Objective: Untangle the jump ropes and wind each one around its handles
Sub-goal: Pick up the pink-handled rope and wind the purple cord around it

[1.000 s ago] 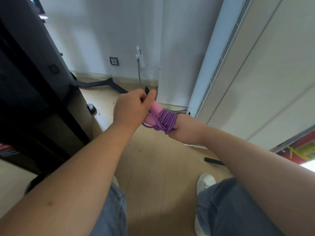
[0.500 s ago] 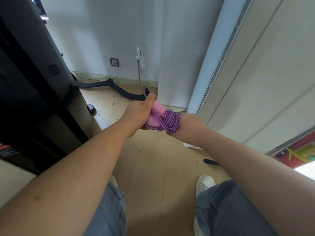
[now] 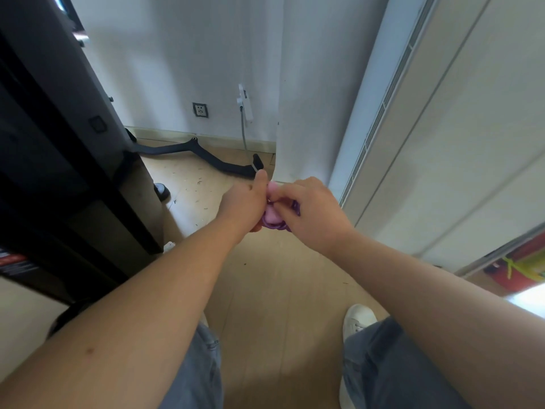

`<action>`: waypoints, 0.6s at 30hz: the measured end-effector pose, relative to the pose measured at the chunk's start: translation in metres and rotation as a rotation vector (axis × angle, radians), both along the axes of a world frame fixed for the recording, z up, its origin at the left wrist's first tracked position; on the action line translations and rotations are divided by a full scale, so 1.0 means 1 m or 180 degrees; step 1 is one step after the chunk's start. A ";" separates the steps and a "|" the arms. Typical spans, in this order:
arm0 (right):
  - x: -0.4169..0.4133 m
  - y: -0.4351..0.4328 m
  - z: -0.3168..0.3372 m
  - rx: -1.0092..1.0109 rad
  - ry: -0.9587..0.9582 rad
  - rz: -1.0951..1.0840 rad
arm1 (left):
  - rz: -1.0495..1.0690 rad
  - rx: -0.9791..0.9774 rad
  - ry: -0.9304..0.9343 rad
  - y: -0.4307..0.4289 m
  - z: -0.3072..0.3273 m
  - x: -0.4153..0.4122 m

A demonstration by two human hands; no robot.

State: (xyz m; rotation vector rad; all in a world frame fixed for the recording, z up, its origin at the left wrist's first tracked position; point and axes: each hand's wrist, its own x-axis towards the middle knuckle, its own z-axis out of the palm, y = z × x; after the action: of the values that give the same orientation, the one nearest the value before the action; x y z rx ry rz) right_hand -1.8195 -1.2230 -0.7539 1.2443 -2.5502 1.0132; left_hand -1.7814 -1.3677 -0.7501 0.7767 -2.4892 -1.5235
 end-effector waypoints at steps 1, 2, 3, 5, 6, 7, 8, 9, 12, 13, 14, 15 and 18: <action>0.000 0.001 0.005 0.0001 -0.0062 -0.0061 | -0.0083 0.0157 -0.0050 0.000 0.001 0.001; 0.000 0.004 0.010 0.0037 -0.0145 -0.0175 | -0.0207 0.0302 -0.0109 0.000 0.002 0.001; -0.002 0.006 0.013 0.0144 -0.0191 -0.0305 | -0.0357 0.0442 -0.0182 0.000 0.004 0.002; -0.011 0.013 0.015 0.0397 -0.0212 -0.0468 | -0.0666 0.0702 -0.0332 -0.001 0.010 0.005; -0.016 0.016 0.014 0.0432 -0.0248 -0.0504 | -0.0794 0.0815 -0.0389 -0.002 0.013 0.007; -0.020 0.020 0.015 0.0404 -0.0306 -0.0521 | -0.0893 0.0914 -0.0425 -0.003 0.016 0.009; -0.023 0.023 0.015 0.0351 -0.0340 -0.0510 | -0.0963 0.0989 -0.0436 -0.004 0.017 0.011; -0.026 0.026 0.015 0.0320 -0.0381 -0.0484 | -0.1002 0.1034 -0.0428 -0.005 0.018 0.012; -0.025 0.031 0.017 0.0189 -0.0498 -0.0363 | -0.0876 0.1116 -0.0376 -0.007 0.016 0.013; -0.024 0.031 0.018 0.0142 -0.0537 -0.0339 | -0.0800 0.1113 -0.0360 -0.007 0.015 0.012; -0.025 0.031 0.018 0.0116 -0.0554 -0.0331 | -0.0737 0.1098 -0.0346 -0.007 0.014 0.012; -0.026 0.031 0.017 0.0123 -0.0556 -0.0333 | -0.0691 0.1071 -0.0330 -0.007 0.013 0.011; -0.027 0.032 0.016 0.0171 -0.0627 -0.0228 | -0.0587 0.0912 -0.0265 -0.004 0.011 0.012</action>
State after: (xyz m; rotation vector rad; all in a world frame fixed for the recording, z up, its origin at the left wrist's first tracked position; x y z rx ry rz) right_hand -1.8460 -1.1915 -0.7377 1.1067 -2.7645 1.1102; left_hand -1.7697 -1.3712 -0.7387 0.6744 -2.4928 -1.9826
